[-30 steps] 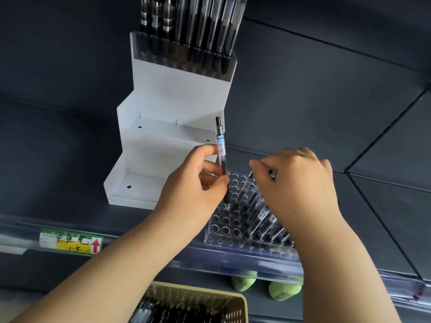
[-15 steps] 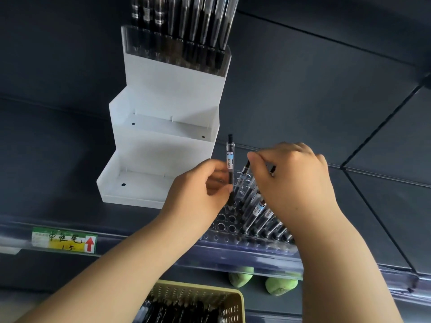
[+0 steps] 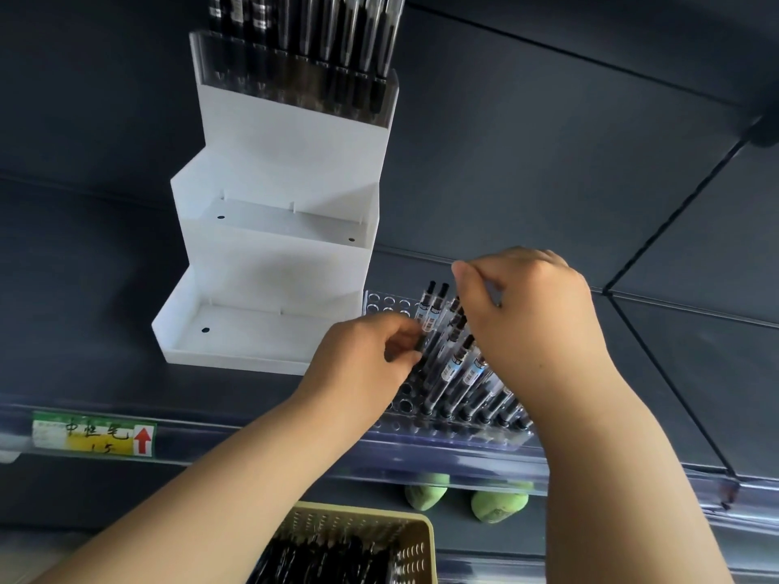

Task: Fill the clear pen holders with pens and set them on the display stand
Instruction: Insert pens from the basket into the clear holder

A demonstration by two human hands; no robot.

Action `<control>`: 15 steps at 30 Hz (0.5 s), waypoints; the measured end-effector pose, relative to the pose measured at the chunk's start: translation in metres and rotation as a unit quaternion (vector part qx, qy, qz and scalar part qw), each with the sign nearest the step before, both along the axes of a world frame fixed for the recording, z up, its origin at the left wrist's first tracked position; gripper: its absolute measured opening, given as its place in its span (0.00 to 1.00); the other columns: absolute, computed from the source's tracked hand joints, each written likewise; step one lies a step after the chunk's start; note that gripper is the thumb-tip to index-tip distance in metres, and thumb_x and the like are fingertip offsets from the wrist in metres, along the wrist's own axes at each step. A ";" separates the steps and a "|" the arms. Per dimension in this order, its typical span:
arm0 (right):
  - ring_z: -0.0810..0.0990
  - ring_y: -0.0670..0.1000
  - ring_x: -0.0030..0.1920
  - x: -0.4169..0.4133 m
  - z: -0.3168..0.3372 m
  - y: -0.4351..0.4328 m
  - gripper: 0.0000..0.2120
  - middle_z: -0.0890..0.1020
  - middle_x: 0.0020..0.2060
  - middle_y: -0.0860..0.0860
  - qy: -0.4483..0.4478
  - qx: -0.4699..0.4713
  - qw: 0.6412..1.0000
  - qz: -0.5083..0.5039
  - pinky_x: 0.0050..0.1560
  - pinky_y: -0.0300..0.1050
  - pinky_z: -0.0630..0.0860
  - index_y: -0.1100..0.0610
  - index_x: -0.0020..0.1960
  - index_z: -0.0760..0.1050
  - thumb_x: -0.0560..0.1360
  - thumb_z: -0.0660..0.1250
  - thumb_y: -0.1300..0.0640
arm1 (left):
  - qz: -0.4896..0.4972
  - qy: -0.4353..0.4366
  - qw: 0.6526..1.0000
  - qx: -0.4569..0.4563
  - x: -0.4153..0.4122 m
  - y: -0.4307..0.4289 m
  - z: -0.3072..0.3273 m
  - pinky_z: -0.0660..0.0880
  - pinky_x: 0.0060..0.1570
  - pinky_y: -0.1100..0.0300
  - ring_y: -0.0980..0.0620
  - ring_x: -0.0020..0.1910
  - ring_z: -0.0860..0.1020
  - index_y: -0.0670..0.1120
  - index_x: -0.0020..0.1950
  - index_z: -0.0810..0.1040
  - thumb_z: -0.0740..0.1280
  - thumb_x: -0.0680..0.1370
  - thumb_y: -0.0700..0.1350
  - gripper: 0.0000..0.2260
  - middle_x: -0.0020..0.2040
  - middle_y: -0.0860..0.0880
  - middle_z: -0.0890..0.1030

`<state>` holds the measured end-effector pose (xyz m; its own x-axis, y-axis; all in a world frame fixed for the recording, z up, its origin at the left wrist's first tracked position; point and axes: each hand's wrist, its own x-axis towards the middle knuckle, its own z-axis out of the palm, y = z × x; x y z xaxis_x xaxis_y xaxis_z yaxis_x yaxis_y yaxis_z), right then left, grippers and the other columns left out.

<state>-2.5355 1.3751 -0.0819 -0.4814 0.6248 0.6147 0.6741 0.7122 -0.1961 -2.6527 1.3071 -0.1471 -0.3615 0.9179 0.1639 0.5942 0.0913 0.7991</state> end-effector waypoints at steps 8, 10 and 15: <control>0.63 0.55 0.32 0.002 0.002 0.000 0.23 0.58 0.23 0.45 0.008 0.005 1.000 0.009 0.37 0.45 0.62 0.50 0.24 0.51 0.74 0.58 0.51 | 0.017 0.119 0.992 -0.035 0.000 0.001 -0.001 0.69 0.61 0.56 0.58 0.55 0.76 0.55 0.56 0.79 0.68 0.76 0.49 0.10 0.50 0.59 0.82; 0.63 0.55 0.32 0.002 0.002 0.001 0.24 0.57 0.23 0.45 0.009 0.005 1.000 0.013 0.37 0.45 0.62 0.49 0.25 0.50 0.74 0.59 0.51 | 0.021 0.114 0.993 -0.035 0.000 0.002 -0.002 0.68 0.61 0.55 0.57 0.55 0.76 0.55 0.56 0.79 0.68 0.76 0.48 0.09 0.50 0.59 0.82; 0.63 0.56 0.32 0.002 0.002 0.001 0.26 0.57 0.23 0.45 0.009 -0.002 1.000 0.023 0.37 0.45 0.64 0.50 0.25 0.50 0.75 0.61 0.53 | 0.023 0.124 0.991 -0.053 -0.002 0.003 -0.005 0.68 0.61 0.56 0.57 0.54 0.75 0.54 0.54 0.78 0.67 0.77 0.49 0.07 0.50 0.58 0.82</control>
<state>-2.5331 1.3763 -0.0795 -0.4987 0.6044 0.6213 0.6371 0.7416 -0.2101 -2.6548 1.3098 -0.1523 -0.3629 0.9184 0.1573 0.7649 0.1972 0.6132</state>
